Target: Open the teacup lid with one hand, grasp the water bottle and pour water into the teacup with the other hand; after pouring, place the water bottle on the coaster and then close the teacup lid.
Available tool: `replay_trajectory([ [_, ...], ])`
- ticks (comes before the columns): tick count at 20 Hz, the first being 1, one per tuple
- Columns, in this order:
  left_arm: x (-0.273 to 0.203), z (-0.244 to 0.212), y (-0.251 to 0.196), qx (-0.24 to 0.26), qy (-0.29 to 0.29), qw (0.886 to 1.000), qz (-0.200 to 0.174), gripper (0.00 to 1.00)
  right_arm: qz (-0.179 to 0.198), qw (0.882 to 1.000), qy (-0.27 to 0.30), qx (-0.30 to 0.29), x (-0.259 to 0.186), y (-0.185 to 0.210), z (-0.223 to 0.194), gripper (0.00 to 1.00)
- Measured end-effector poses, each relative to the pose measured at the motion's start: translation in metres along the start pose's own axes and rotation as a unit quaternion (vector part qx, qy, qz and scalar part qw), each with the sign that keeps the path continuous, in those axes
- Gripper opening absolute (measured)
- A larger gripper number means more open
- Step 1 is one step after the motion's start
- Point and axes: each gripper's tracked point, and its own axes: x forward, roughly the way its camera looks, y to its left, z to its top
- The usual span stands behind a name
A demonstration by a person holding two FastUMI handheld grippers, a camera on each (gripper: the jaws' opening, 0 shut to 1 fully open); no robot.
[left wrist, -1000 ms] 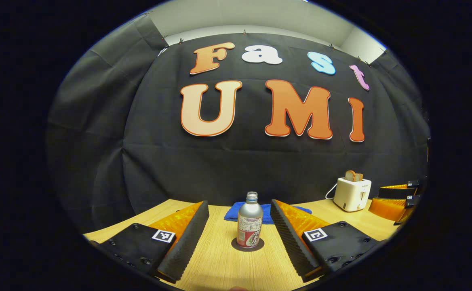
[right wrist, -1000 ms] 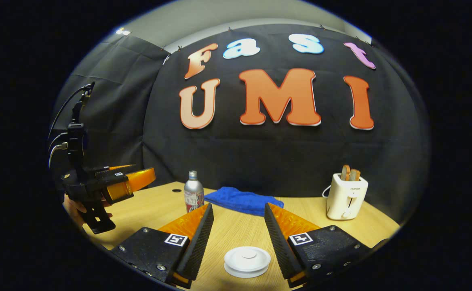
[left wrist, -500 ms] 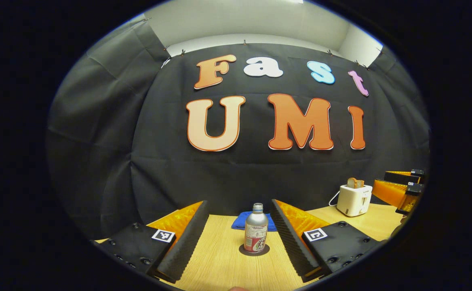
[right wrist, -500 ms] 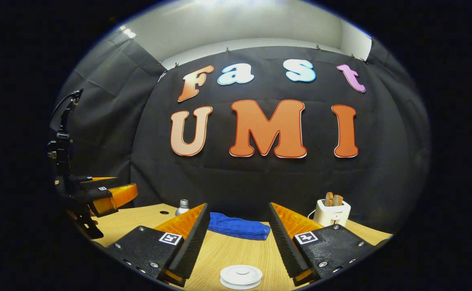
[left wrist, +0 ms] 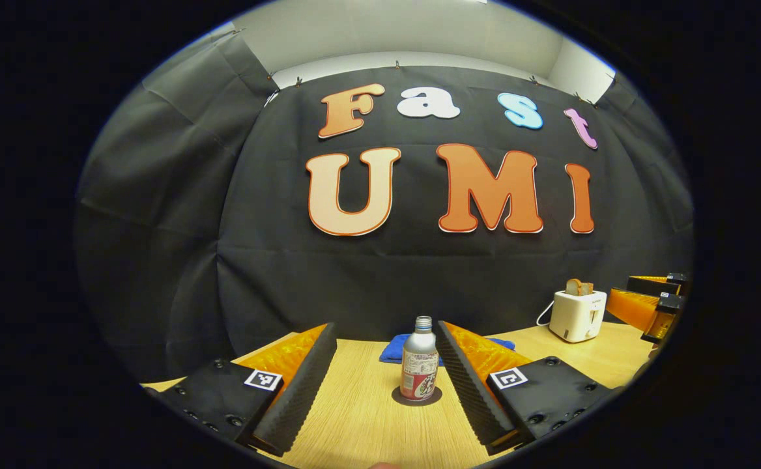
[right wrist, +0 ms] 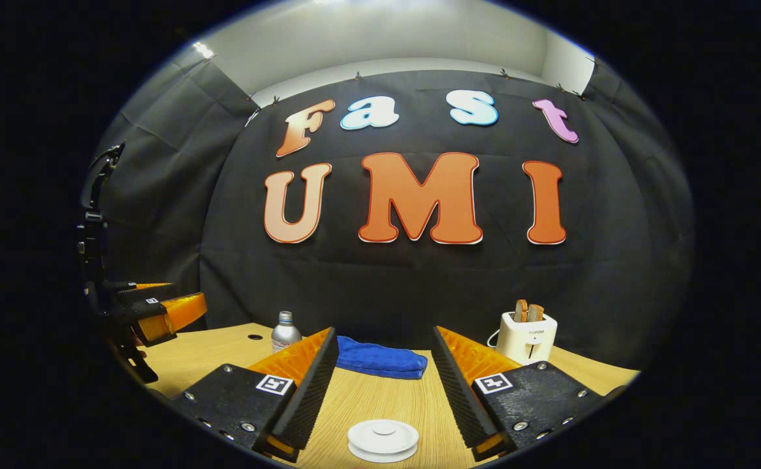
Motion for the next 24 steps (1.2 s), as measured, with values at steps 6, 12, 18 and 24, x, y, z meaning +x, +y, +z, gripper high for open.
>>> replay_trajectory([
  [6,0.002,-0.011,-0.002,-0.003,0.011,1.000,0.000,1.00,-0.005,1.000,0.006,0.000,0.000,-0.004,-0.006,0.86],
  [12,0.003,-0.015,0.002,0.002,0.015,1.000,0.010,1.00,-0.012,1.000,0.013,-0.006,0.004,-0.007,-0.011,0.86],
  [18,0.003,-0.017,0.005,0.007,0.013,1.000,0.015,1.00,-0.015,1.000,0.024,-0.003,0.006,-0.008,-0.019,0.86],
  [24,0.002,-0.013,0.006,0.008,0.008,1.000,0.014,1.00,-0.014,1.000,0.023,-0.003,0.007,-0.007,-0.018,0.86],
])
